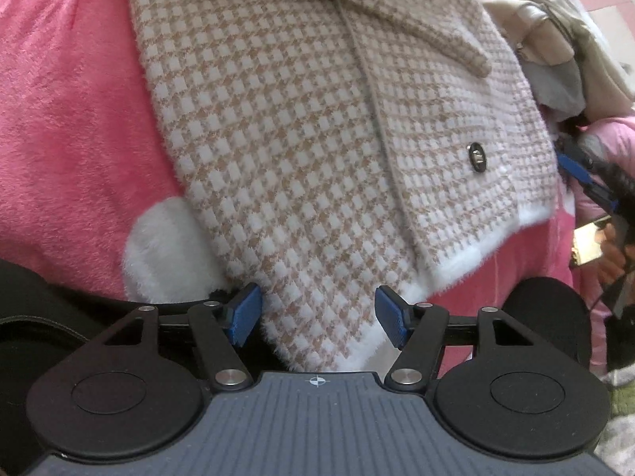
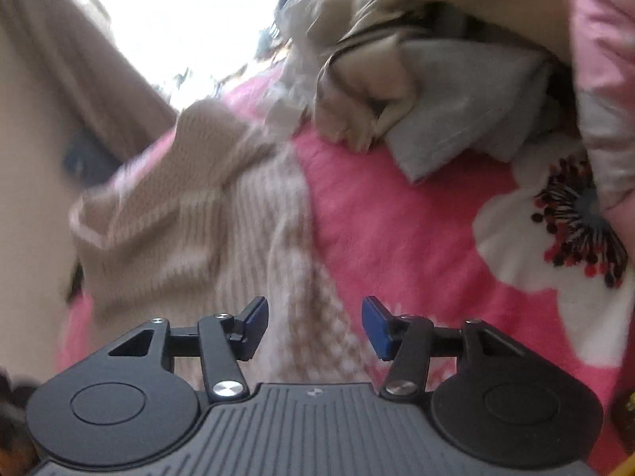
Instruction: Fold clothes
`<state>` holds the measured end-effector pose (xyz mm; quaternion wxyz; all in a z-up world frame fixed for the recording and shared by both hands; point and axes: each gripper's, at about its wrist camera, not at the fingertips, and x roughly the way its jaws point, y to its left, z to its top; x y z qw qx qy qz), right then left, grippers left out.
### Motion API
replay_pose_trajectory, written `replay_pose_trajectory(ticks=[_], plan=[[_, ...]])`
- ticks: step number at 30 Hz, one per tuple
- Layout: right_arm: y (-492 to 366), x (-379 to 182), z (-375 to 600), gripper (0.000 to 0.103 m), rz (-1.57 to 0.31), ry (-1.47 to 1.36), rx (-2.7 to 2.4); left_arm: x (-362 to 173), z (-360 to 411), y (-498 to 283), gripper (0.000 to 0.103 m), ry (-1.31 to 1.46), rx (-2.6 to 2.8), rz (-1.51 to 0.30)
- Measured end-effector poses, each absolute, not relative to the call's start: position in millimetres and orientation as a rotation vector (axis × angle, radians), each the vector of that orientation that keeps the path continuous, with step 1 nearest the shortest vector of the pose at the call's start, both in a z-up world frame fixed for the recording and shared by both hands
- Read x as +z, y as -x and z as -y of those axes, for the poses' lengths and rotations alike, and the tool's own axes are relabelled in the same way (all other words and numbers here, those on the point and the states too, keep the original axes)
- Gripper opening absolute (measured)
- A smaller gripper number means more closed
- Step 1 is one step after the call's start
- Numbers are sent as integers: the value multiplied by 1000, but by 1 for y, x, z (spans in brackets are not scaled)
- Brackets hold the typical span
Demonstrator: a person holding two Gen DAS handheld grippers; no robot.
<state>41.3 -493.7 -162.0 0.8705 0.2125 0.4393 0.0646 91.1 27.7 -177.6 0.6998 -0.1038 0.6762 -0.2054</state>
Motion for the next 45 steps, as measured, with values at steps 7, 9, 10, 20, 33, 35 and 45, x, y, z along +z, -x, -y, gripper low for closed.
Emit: replay_pose_trajectory(ticks=[7,9,10,20,33,35,45], plan=[[-45,-186,487,32,-1010,-413,109,-183,-25,-89,47,230,-376,-1493],[-39,-178,485,12,-985,-392,96,-180,-25,-84,31,178,-350,-1467],[-36,-173,484,12,-970,-380,89,-179,-26,-82,26,169,-351,-1454],[-12,-199,547,47,-871,-919,49,-176,-40,-82,38,217,-418,-1460],[-24,-175,495,11,-1006,-634,30,-157,-34,-71,2,210,-411,-1359],[-21,-167,494,10,-1011,-650,45,-147,-43,-75,2,248,-437,-1363],[5,-139,469,10,-1057,-627,147,-102,-78,-93,1,214,-524,-1382]])
